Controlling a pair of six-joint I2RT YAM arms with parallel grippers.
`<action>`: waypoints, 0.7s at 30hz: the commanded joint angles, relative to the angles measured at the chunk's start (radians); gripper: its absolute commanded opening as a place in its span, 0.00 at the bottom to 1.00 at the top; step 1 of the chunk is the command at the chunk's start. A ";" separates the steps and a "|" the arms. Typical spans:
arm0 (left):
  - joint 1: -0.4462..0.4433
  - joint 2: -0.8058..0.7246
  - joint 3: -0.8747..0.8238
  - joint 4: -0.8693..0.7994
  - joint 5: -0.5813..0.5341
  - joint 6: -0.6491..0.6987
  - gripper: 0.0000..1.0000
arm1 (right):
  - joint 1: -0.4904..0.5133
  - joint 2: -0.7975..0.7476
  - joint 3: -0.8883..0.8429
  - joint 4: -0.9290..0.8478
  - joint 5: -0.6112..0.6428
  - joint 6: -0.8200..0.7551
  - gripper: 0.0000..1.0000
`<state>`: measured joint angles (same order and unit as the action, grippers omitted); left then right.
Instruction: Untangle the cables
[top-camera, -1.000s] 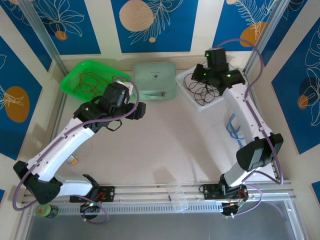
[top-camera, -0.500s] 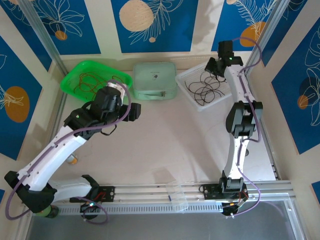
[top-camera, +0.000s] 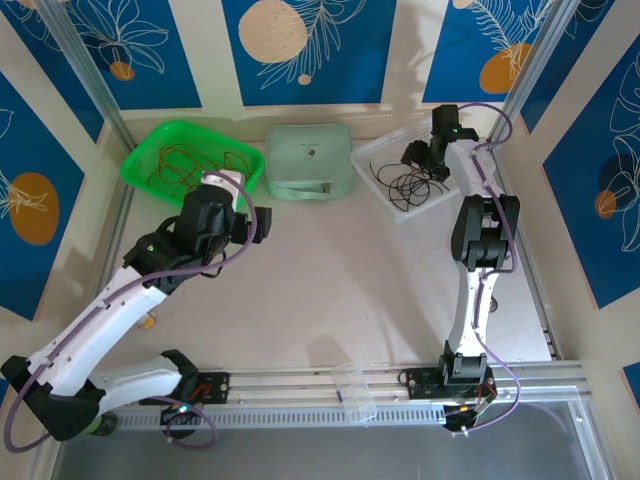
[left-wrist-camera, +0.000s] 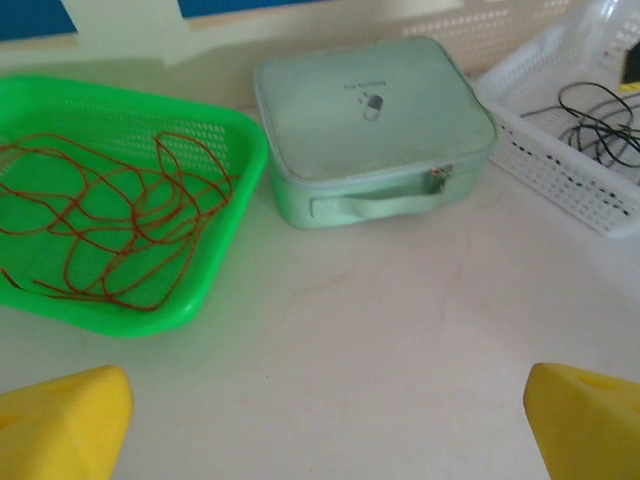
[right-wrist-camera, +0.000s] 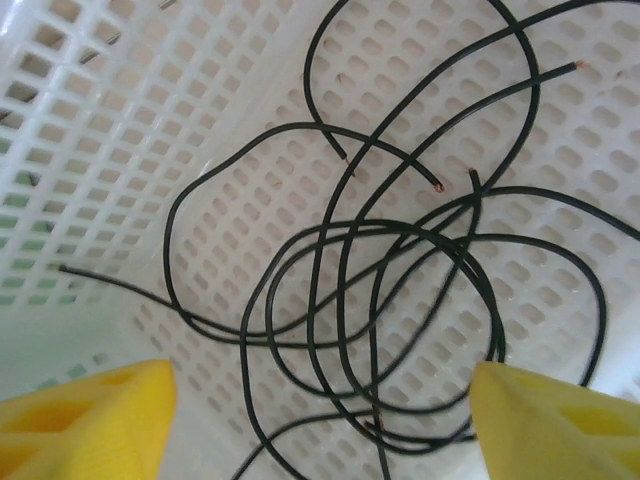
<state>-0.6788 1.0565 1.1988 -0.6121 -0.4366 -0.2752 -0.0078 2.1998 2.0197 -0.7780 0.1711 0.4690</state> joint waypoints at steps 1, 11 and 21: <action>0.021 -0.042 -0.090 0.191 -0.116 0.111 1.00 | 0.001 -0.198 -0.076 0.040 -0.001 -0.035 0.82; 0.329 -0.110 -0.627 0.894 -0.219 0.273 1.00 | -0.021 -0.900 -1.052 0.741 0.122 -0.249 0.83; 0.481 0.337 -0.889 1.551 -0.117 0.304 1.00 | -0.076 -0.880 -1.616 1.386 0.082 -0.295 0.85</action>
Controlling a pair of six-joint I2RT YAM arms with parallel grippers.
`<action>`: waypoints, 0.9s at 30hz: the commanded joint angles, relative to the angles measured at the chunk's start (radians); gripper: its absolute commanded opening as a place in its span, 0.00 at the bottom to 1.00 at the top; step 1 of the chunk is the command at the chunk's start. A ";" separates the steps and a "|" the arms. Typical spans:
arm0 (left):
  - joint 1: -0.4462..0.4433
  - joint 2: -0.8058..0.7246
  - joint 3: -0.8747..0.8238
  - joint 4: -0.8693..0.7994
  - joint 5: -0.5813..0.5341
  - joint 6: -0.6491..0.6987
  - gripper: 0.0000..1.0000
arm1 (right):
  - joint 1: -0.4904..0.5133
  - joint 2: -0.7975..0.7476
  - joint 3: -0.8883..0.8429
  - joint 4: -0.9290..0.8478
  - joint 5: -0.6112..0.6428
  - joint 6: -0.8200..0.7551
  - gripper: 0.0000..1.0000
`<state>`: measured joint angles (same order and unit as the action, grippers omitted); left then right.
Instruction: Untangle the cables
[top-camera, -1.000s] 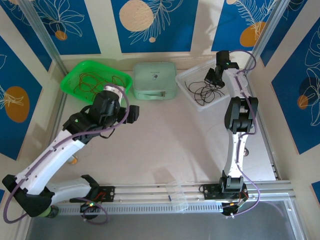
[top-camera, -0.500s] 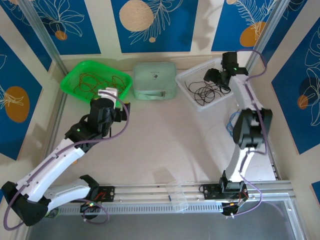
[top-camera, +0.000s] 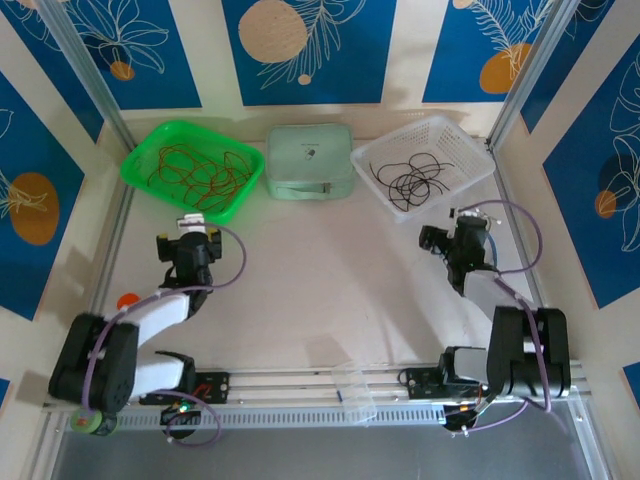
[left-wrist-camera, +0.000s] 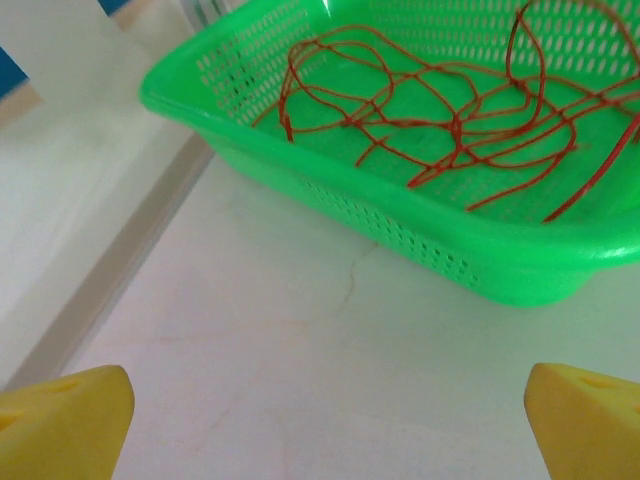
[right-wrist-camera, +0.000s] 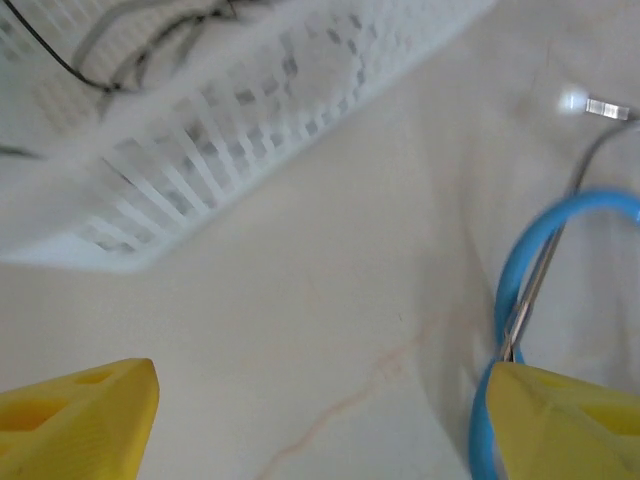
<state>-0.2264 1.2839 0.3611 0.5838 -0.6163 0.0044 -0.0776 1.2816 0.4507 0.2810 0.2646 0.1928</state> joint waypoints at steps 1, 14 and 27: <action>0.039 0.174 -0.076 0.465 0.087 0.026 1.00 | -0.004 0.047 -0.040 0.325 -0.009 -0.024 0.84; 0.133 0.277 0.008 0.358 0.448 0.026 1.00 | -0.044 0.075 -0.190 0.660 -0.283 0.025 0.81; 0.144 0.281 0.002 0.380 0.460 0.026 1.00 | 0.080 0.238 -0.030 0.514 -0.198 -0.100 0.99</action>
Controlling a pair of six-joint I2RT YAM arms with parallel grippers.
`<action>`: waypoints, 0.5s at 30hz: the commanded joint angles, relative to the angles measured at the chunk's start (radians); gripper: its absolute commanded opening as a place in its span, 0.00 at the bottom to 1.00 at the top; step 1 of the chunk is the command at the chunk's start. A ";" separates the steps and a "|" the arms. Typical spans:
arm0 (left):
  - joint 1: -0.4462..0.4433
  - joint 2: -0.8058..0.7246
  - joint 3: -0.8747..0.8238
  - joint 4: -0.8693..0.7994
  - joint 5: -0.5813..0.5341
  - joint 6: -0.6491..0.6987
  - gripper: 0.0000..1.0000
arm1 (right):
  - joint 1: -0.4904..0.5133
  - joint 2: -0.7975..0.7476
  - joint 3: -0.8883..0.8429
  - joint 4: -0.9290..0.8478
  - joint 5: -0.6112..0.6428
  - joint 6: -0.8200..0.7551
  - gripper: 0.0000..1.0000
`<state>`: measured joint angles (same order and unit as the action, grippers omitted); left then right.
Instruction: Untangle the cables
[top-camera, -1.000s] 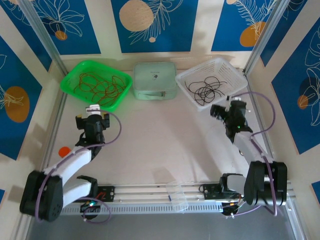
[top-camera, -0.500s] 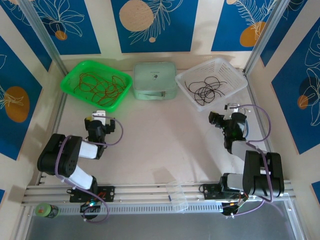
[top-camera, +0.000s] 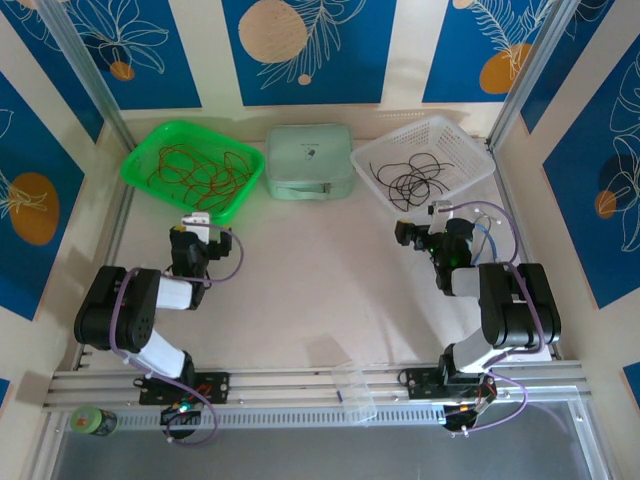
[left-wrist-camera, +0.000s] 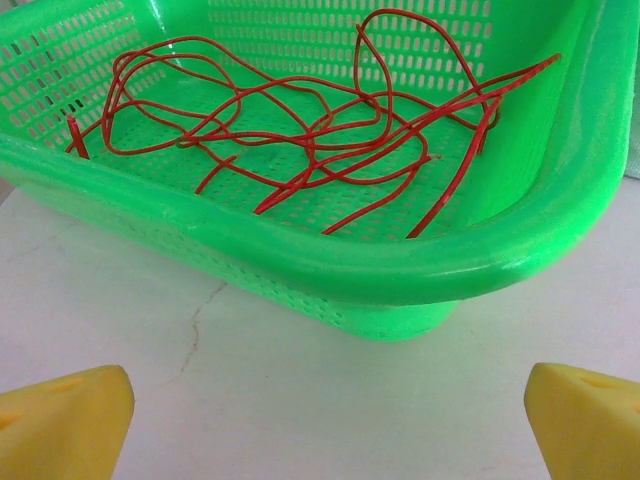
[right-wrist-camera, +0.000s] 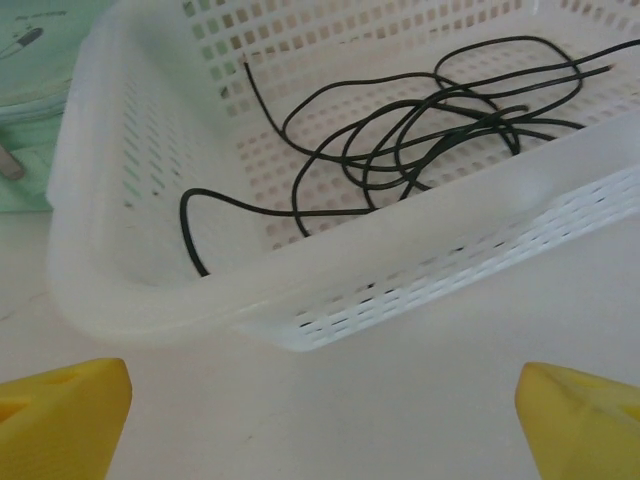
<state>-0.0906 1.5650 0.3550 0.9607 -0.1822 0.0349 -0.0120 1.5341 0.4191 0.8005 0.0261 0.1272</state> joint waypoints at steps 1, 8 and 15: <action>0.008 0.001 0.009 0.004 0.026 -0.003 1.00 | 0.010 -0.013 0.002 -0.004 0.031 -0.032 0.99; 0.008 0.002 0.013 -0.002 0.029 -0.004 1.00 | 0.006 -0.013 0.002 -0.005 0.020 -0.030 0.99; 0.009 0.001 0.012 -0.002 0.034 -0.004 1.00 | 0.005 -0.013 0.003 -0.005 0.019 -0.030 0.99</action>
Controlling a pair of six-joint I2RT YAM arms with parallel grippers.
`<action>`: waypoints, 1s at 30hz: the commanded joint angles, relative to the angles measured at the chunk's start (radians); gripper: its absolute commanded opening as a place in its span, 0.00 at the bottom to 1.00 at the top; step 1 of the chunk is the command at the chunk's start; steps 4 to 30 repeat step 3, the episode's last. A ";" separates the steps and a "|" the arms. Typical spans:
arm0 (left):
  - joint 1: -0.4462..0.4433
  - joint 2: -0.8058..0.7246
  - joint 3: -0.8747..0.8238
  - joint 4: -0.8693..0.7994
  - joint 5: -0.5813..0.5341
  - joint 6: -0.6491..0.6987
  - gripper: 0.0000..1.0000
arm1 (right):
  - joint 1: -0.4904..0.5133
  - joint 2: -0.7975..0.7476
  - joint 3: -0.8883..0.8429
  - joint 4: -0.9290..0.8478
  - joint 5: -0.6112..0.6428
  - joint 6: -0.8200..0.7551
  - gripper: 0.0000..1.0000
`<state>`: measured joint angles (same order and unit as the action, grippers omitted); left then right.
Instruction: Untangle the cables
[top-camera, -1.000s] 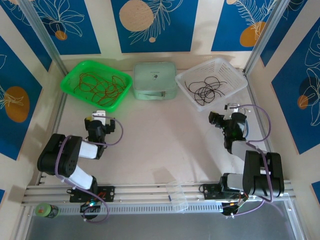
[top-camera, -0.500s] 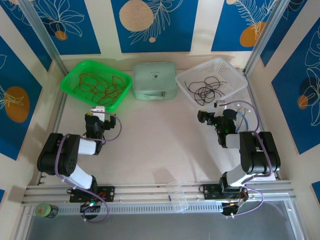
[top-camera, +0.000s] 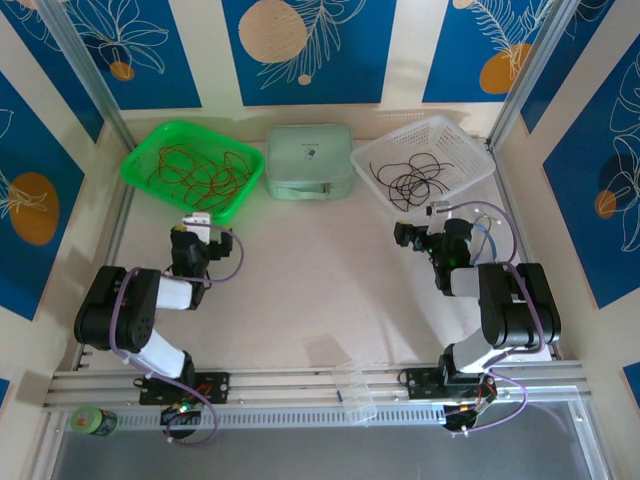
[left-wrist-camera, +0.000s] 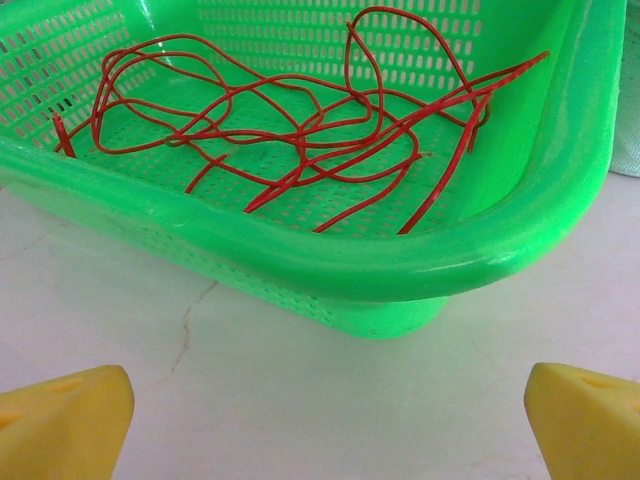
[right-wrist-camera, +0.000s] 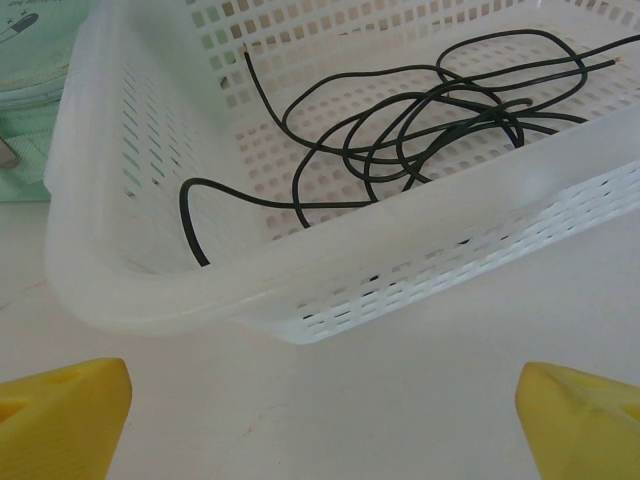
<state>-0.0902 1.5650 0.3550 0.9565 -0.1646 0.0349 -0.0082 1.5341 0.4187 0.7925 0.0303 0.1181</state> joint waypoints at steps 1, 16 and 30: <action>0.009 0.001 0.010 0.005 0.017 -0.003 1.00 | 0.002 -0.012 0.004 0.002 0.014 -0.021 0.99; 0.009 0.001 0.010 0.005 0.017 -0.003 1.00 | -0.015 -0.016 0.007 0.005 -0.018 -0.009 0.99; 0.009 0.001 0.010 0.005 0.017 -0.003 1.00 | -0.015 -0.016 0.007 0.005 -0.018 -0.009 0.99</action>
